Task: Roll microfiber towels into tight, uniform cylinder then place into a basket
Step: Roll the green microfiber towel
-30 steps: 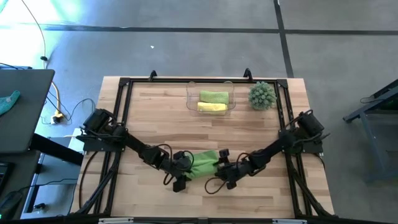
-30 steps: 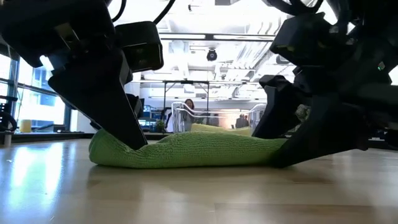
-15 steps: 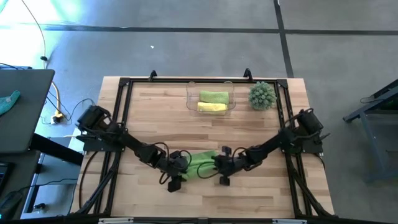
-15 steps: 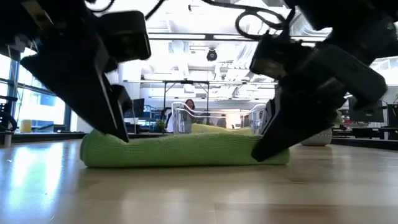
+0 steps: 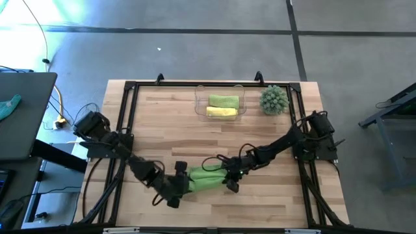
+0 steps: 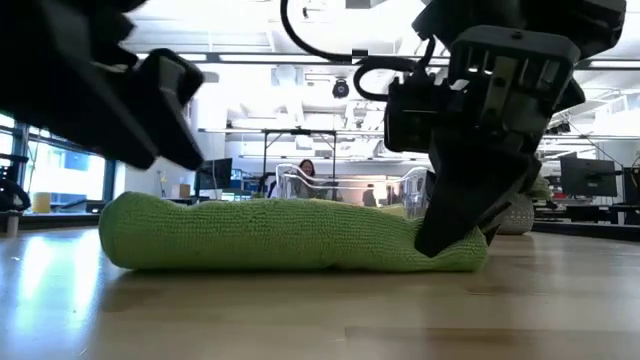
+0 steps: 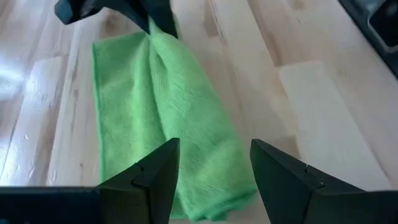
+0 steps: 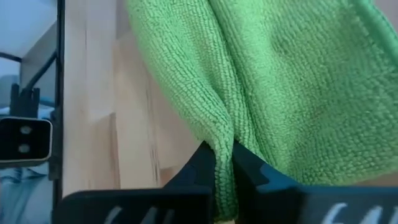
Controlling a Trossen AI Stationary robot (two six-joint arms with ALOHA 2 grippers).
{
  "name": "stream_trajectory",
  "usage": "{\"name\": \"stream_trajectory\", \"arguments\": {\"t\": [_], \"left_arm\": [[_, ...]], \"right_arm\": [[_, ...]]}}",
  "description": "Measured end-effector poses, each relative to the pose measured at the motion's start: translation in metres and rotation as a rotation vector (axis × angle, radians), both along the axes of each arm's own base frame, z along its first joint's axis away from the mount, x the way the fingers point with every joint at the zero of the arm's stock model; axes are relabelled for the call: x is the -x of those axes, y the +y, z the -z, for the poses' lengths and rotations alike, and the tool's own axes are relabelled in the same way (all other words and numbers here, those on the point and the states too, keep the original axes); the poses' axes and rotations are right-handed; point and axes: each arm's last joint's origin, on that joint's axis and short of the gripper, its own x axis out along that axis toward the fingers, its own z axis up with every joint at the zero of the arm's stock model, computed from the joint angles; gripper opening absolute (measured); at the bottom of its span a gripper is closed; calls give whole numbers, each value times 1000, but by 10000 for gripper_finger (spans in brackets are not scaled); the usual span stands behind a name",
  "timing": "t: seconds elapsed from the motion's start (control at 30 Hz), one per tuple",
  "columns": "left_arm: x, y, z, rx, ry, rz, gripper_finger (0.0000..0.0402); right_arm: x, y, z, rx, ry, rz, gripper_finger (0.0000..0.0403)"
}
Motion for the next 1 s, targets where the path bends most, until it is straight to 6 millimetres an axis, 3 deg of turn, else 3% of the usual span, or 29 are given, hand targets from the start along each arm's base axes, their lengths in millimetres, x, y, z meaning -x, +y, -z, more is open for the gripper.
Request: {"name": "stream_trajectory", "arguments": {"t": [0.3,0.63,0.8,1.0], "left_arm": [[5,-23,21,-42,-30,-25,212],[-4,-13,49,-111,9,-102,217],[-9,-1,50,33,33,-219,161],[-17,10,49,227,89,-274,35]], "right_arm": [[-4,-12,0,-78,39,65,4],[-5,-14,0,-95,35,62,4],[-5,-14,0,-77,21,38,13],[-5,-14,-3,-48,-21,-53,71]]}}
